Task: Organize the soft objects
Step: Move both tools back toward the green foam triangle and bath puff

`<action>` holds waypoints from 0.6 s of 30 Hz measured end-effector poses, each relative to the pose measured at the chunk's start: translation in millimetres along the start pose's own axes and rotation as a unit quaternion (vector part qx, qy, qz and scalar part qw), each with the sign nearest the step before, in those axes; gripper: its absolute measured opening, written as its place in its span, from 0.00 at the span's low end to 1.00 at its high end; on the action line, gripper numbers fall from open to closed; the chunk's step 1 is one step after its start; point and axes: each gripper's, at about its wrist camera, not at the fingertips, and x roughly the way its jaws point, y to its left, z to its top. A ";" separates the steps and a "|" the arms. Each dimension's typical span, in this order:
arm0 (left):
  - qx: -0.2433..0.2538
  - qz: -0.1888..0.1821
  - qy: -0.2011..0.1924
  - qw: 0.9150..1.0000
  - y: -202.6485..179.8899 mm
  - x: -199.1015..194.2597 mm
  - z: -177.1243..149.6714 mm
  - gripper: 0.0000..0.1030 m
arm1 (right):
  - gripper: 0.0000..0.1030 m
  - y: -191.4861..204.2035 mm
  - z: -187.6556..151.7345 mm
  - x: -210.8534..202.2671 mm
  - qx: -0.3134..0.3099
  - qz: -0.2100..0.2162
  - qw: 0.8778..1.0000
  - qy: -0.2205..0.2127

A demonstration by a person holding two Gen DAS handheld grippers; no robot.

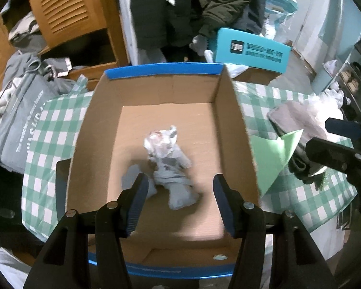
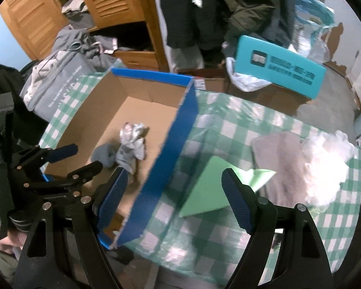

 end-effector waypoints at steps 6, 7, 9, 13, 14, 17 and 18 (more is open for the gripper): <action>0.019 -0.007 -0.011 1.000 -24.7 -4.5 6.2 0.64 | 0.78 -32.3 -8.6 -12.2 0.025 -0.016 1.000 -0.006; 0.021 -0.008 -0.010 1.000 -28.9 -4.7 7.4 0.64 | 0.78 -37.0 -9.9 -14.1 0.028 -0.018 0.999 -0.008; 0.028 -0.011 -0.011 0.999 -37.8 -5.5 10.3 0.66 | 0.78 -48.3 -12.6 -18.5 0.037 -0.023 0.999 -0.011; 0.041 -0.014 -0.013 0.999 -55.9 -6.6 14.4 0.69 | 0.78 -69.8 -19.6 -26.5 0.054 -0.033 0.998 -0.015; 0.047 -0.016 -0.013 0.999 -61.5 -6.7 15.3 0.69 | 0.78 -74.9 -21.4 -28.4 0.057 -0.036 0.998 -0.016; 0.064 -0.015 -0.013 0.998 -77.8 -6.1 16.9 0.73 | 0.78 -87.9 -26.3 -33.6 0.068 -0.040 0.997 -0.019; 0.070 -0.015 -0.012 0.997 -83.9 -5.4 17.3 0.73 | 0.78 -93.7 -28.4 -35.8 0.072 -0.042 0.996 -0.020</action>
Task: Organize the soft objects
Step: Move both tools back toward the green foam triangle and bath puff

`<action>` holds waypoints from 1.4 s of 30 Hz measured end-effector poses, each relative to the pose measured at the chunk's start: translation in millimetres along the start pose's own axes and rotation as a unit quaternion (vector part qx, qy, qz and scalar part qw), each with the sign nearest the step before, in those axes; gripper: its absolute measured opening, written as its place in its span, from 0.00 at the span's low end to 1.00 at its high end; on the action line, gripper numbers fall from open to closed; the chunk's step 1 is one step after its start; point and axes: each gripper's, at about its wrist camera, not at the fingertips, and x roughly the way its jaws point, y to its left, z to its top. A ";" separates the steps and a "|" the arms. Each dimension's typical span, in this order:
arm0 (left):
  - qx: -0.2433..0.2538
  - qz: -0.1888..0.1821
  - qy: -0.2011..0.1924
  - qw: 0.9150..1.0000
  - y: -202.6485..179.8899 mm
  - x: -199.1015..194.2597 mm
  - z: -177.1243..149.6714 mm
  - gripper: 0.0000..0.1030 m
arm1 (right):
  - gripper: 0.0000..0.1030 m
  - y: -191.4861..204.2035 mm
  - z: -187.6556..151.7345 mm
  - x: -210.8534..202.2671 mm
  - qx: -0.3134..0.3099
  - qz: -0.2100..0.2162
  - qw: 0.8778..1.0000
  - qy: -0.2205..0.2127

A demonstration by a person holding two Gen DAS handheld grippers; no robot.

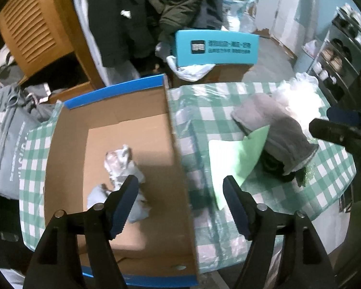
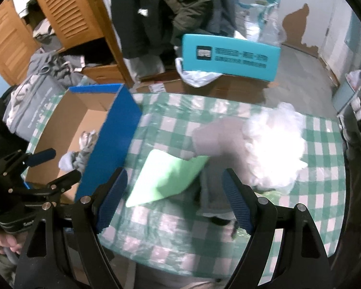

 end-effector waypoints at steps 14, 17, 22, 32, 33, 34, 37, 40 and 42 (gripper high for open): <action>0.075 0.004 0.039 0.996 -65.2 31.1 9.4 0.78 | 0.78 -55.3 -18.3 -2.2 0.028 -0.027 0.999 0.005; 0.082 0.004 0.049 0.995 -73.5 40.7 9.2 0.78 | 0.78 -62.8 -19.8 2.7 0.034 -0.029 0.999 0.011; 0.092 0.002 0.070 0.993 -84.4 59.1 9.5 0.78 | 0.78 -77.3 -20.2 6.6 0.051 -0.035 0.998 0.013; 0.071 -0.017 0.114 0.991 -96.1 102.1 13.5 0.78 | 0.78 -102.6 -16.8 16.0 0.065 -0.047 0.997 0.021; 0.069 -0.018 0.116 0.991 -97.2 105.2 14.4 0.78 | 0.78 -106.6 -15.8 18.3 0.068 -0.053 0.996 0.023; 0.068 -0.019 0.118 0.991 -98.1 107.5 15.4 0.79 | 0.78 -110.4 -15.0 20.6 0.070 -0.056 0.996 0.025; 0.065 -0.019 0.125 0.990 -102.3 116.9 18.2 0.79 | 0.78 -121.7 -12.0 30.2 0.077 -0.063 0.994 0.035; 0.060 -0.019 0.131 0.989 -105.6 125.7 21.6 0.79 | 0.78 -130.8 -6.4 41.5 0.084 -0.072 0.993 0.038; 0.055 -0.020 0.132 0.989 -106.8 130.1 24.4 0.79 | 0.78 -134.7 -3.0 46.9 0.088 -0.072 0.993 0.037</action>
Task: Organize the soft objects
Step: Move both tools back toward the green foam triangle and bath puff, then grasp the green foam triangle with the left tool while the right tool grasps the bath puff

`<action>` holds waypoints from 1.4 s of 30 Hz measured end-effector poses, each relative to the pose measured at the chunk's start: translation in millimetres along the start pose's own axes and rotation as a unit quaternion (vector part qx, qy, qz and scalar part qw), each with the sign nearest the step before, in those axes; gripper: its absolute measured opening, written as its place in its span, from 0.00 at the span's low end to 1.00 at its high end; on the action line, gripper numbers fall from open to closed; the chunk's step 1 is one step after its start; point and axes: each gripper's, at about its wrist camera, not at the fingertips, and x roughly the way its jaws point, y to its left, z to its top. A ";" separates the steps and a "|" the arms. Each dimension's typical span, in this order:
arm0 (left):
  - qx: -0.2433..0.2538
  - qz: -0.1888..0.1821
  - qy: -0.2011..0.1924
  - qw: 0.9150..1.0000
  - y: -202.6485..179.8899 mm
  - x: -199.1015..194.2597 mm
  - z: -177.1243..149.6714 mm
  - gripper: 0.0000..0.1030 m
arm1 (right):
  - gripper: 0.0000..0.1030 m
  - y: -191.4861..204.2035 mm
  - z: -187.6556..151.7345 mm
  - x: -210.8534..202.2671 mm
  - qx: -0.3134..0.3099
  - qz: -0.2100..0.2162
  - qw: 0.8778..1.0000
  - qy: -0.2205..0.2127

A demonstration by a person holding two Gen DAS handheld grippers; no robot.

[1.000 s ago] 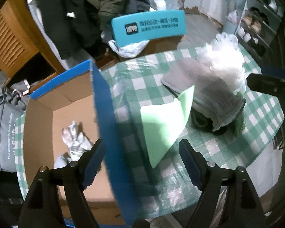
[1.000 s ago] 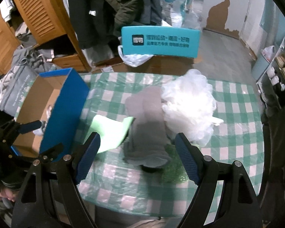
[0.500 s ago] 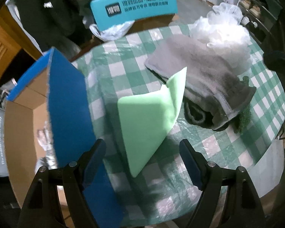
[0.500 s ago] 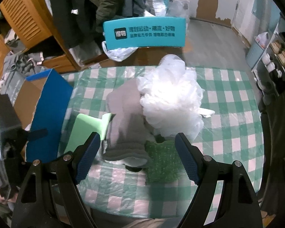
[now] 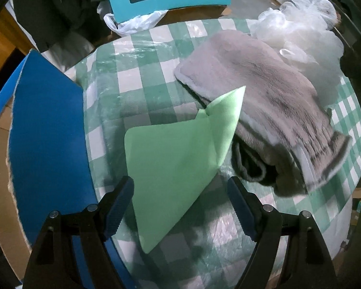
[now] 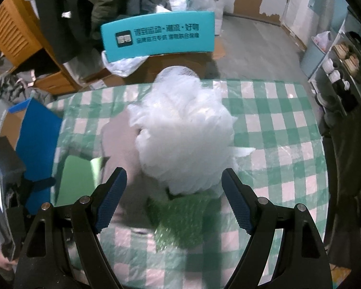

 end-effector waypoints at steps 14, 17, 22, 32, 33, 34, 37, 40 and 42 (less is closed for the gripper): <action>-0.010 0.000 0.025 1.000 4.0 30.0 16.2 0.84 | 0.78 -7.3 14.7 65.9 0.012 0.000 0.999 0.053; 0.001 0.011 0.022 1.000 1.0 34.0 20.0 0.86 | 0.78 -3.4 16.3 73.2 0.006 -0.004 0.998 0.057; 0.030 0.037 0.013 0.999 -12.1 38.1 20.3 0.90 | 0.79 -5.3 16.8 83.5 0.007 -0.008 0.998 0.067; 0.043 0.068 -0.020 0.997 -17.3 32.8 8.3 0.67 | 0.59 -1.9 6.3 88.4 -0.018 -0.019 0.997 0.067; 0.041 0.068 -0.023 0.997 -15.5 30.8 8.0 0.63 | 0.55 -0.4 5.4 86.8 -0.021 -0.021 0.997 0.065; 0.039 0.069 -0.026 0.997 -13.5 28.2 7.1 0.53 | 0.53 0.5 4.7 84.8 -0.022 -0.022 0.998 0.061; 0.031 0.053 -0.030 0.998 -10.0 19.4 0.9 0.17 | 0.46 0.6 3.6 75.0 -0.016 -0.020 0.999 0.044; 0.010 0.017 -0.023 1.000 -0.4 19.3 1.3 0.08 | 0.40 1.3 3.1 62.8 -0.012 -0.020 1.000 0.021; 0.002 0.004 -0.020 1.000 3.2 17.0 -1.5 0.07 | 0.36 2.2 2.4 54.8 -0.011 -0.018 1.000 0.010</action>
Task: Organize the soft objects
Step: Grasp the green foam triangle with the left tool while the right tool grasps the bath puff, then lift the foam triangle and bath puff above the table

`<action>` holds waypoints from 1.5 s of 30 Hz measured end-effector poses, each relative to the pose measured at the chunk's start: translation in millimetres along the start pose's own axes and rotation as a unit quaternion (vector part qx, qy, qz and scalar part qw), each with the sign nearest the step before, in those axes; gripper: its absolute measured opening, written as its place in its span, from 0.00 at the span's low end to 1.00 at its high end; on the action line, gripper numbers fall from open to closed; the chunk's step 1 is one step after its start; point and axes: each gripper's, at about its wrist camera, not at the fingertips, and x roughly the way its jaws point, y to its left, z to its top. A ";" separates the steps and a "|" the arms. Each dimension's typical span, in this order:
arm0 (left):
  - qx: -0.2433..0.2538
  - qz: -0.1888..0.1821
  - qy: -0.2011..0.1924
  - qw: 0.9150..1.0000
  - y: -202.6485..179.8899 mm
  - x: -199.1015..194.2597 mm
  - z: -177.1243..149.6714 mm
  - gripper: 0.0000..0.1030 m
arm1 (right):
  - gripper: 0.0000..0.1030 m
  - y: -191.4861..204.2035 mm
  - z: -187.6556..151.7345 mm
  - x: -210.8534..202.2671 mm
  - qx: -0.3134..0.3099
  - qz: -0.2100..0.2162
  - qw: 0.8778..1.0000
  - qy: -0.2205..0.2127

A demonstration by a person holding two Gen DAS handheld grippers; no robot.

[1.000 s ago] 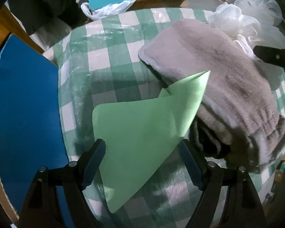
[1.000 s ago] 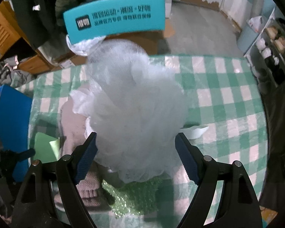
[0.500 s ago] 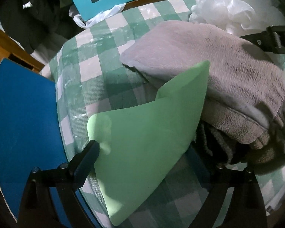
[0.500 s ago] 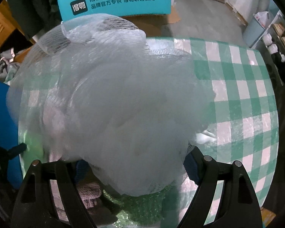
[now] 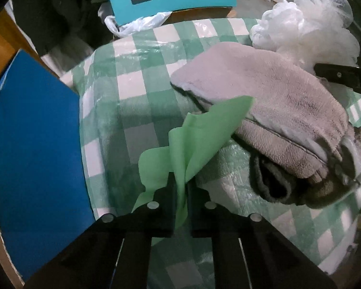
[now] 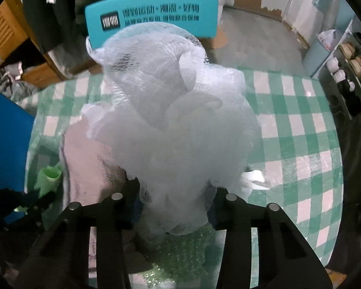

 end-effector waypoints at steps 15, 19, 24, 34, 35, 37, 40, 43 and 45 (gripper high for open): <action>-0.017 -0.031 -0.050 0.998 6.7 -53.6 -1.8 0.06 | 0.27 -1.3 -9.7 -44.2 0.020 0.033 0.998 -0.051; -0.019 -0.038 -0.057 0.997 9.3 -61.8 1.1 0.06 | 0.27 -4.7 -11.2 -58.0 0.026 0.038 0.997 -0.066; -0.019 -0.043 -0.067 0.997 8.0 -71.5 2.6 0.06 | 0.27 -11.0 -12.0 -76.2 0.035 0.047 0.994 -0.088; -0.023 -0.051 -0.082 0.995 11.2 -83.4 4.0 0.06 | 0.26 -11.9 -19.0 -101.7 0.033 0.060 0.992 -0.109; -0.024 -0.052 -0.084 0.995 11.7 -85.3 4.1 0.06 | 0.26 -10.1 -21.0 -104.8 0.029 0.061 0.992 -0.111; -0.025 -0.053 -0.088 0.994 12.4 -89.5 4.3 0.06 | 0.25 -8.4 -23.2 -108.6 0.024 0.063 0.991 -0.113; -0.027 -0.054 -0.092 0.994 14.0 -95.6 4.2 0.06 | 0.25 -5.5 -26.8 -115.2 0.016 0.065 0.991 -0.118; -0.030 -0.054 -0.097 0.993 15.5 -102.2 3.6 0.06 | 0.25 -2.5 -30.1 -118.5 0.010 0.067 0.991 -0.119; -0.030 -0.055 -0.101 0.993 16.5 -106.9 2.0 0.06 | 0.25 -0.5 -33.2 -120.0 0.005 0.068 0.991 -0.119</action>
